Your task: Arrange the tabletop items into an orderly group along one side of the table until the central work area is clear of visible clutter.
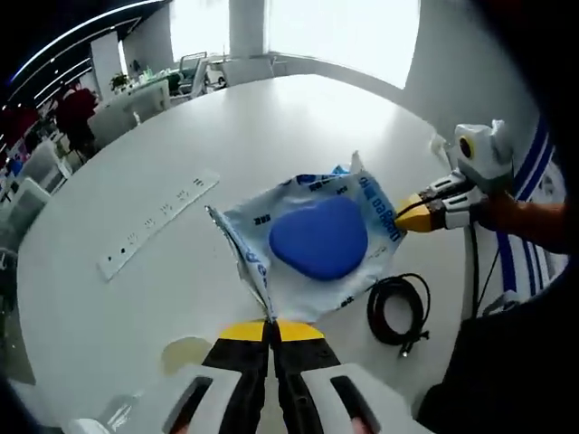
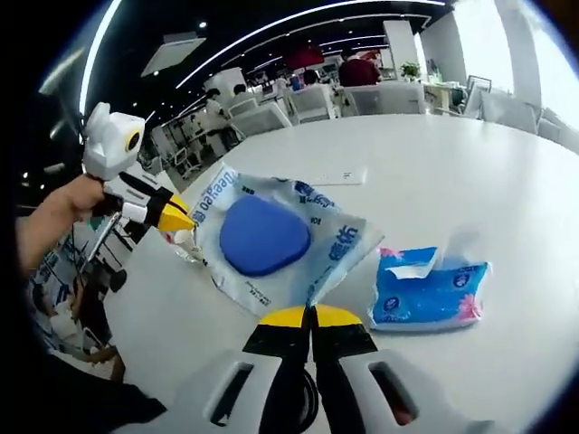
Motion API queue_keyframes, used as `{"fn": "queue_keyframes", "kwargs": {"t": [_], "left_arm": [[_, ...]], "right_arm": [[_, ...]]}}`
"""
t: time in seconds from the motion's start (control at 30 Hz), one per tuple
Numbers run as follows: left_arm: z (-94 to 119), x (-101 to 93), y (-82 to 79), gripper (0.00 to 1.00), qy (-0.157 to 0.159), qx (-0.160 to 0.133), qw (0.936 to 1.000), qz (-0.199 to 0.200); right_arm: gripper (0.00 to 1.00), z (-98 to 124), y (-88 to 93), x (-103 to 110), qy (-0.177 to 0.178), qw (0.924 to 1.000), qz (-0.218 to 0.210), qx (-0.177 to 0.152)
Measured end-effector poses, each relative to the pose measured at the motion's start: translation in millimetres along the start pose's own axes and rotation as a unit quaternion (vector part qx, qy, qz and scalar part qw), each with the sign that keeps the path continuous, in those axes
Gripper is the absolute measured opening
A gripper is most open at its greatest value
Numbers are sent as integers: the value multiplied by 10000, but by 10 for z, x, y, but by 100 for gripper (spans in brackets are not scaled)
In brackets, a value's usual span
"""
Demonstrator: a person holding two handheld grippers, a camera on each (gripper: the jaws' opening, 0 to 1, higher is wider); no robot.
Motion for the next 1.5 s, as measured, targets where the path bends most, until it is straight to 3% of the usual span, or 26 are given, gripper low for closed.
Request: {"fn": "queue_keyframes", "kwargs": {"t": [0.2, 0.7, 1.07, 1.17, 1.5], "left_arm": [[-6, -62, 96, 0, -113, -163, 9995, 263], [-204, -99, 411, 0, -223, -361, 9938, 1029], [-354, -68, 594, 0, -492, -513, 9884, 1343], [-405, -23, 635, 0, -619, -664, 9843, 1514], [-524, 86, 710, 0, -809, -761, 9767, 1835]], "right_arm": [[0, -86, -61, -44, -144, 9993, 331, 19], [0, -254, -16, -23, -409, 9948, 916, 184], [0, -450, 53, -2, -481, 9942, 920, 278], [0, -498, 90, 9, -480, 9942, 904, 317], [0, -636, 199, 23, -411, 9964, 679, 306]]}}
Point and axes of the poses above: the point that each gripper's makers call its tool centre point, and the gripper's own axes: z roughly backward along the fingers, x roughly to its left, y roughly out of its underside, the point moved 4 cm from there along z, roughly backward along the fingers, and after that the axes turned 15 degrees about y, right-handed, at the moved point
